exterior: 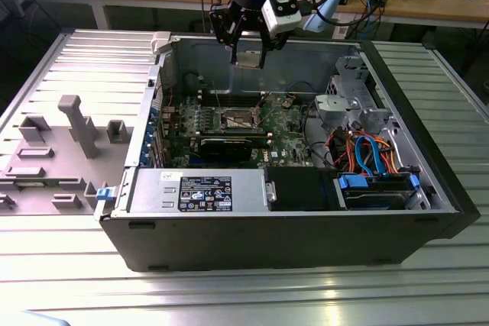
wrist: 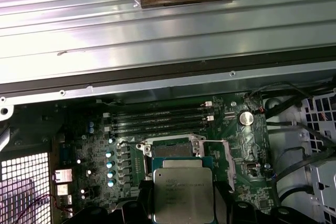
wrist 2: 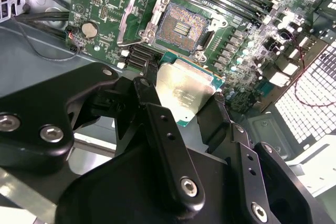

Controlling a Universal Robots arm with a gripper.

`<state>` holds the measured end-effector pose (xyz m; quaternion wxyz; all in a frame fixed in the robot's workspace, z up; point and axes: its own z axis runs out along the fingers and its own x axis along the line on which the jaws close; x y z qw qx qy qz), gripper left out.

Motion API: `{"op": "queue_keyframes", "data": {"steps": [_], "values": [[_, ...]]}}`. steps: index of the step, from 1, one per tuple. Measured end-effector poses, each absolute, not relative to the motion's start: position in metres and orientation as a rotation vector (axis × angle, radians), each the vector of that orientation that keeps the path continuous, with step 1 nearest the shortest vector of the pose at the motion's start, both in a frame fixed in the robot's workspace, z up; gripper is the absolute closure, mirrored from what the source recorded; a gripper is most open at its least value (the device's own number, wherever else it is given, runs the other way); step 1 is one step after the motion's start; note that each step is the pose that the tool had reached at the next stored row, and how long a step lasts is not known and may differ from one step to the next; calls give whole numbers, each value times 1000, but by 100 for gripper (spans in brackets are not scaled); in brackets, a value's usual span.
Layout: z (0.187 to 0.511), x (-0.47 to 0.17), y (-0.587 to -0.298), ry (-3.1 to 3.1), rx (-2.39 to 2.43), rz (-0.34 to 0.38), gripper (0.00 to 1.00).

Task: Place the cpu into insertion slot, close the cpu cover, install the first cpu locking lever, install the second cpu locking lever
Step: 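Place the cpu into insertion slot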

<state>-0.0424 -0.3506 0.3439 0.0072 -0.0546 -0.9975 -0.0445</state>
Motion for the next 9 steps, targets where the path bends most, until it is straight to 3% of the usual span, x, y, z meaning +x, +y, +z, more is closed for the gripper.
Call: {"op": "queue_keyframes", "data": {"steps": [9], "values": [[344, -42, -351, -3119, -183, -139, 45]]}}
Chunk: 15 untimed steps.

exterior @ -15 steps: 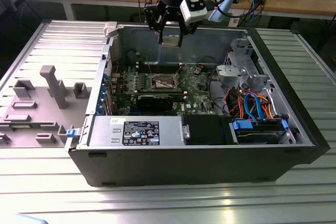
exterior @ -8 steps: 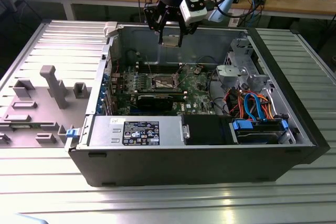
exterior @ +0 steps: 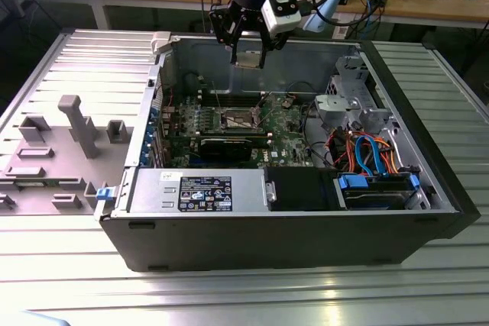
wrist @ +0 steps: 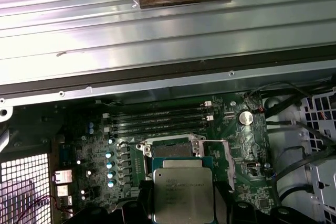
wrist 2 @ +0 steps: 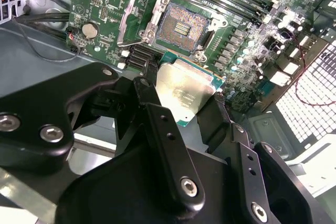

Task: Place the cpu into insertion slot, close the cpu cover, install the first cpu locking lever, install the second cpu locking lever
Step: 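Place the cpu into insertion slot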

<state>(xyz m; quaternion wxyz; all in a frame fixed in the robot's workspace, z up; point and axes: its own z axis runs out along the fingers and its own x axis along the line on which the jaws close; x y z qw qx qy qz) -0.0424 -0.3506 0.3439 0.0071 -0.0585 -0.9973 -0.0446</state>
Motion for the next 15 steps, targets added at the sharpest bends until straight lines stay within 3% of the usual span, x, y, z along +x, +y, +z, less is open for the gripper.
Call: {"op": "queue_keyframes", "data": {"steps": [15], "values": [[344, -42, -351, -3118, -202, -139, 45]]}}
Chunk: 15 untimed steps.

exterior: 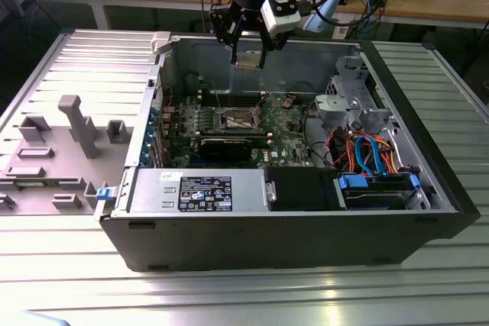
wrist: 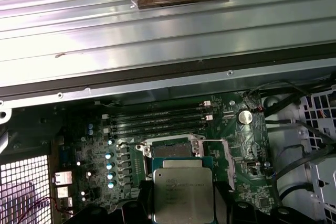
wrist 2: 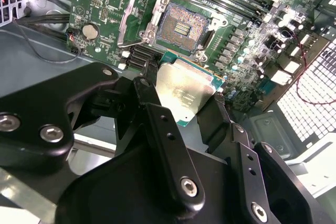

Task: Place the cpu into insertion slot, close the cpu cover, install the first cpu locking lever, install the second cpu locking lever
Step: 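Place the cpu into insertion slot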

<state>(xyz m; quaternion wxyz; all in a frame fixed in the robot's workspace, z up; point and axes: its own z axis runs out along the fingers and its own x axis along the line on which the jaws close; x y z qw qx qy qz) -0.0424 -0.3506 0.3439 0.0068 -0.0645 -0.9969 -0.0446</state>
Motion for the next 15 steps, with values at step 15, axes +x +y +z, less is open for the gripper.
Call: {"op": "queue_keyframes", "data": {"steps": [15], "values": [[344, -42, -351, -3118, -220, -140, 45]]}}
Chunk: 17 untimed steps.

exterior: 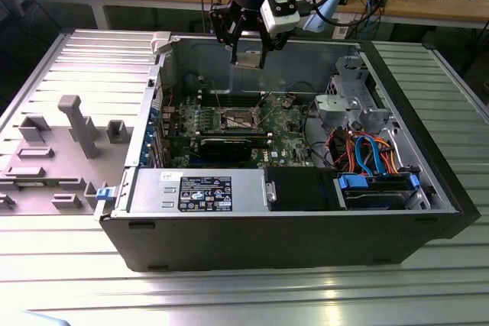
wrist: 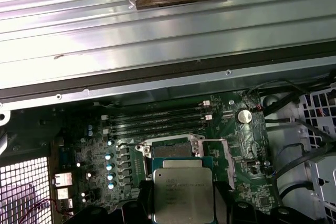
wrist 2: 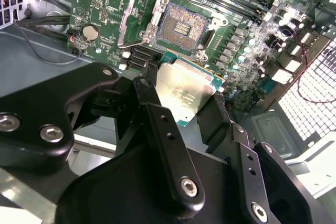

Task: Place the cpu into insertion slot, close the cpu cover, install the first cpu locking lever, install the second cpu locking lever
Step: 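Place the cpu into insertion slot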

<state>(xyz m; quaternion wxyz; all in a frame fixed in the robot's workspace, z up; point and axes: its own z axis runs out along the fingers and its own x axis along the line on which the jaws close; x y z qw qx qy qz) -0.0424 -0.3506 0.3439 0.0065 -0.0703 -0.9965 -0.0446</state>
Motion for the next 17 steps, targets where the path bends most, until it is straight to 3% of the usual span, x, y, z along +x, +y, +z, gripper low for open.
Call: {"op": "queue_keyframes", "data": {"steps": [17], "values": [[344, -42, -351, -3116, -250, -140, 45]]}}
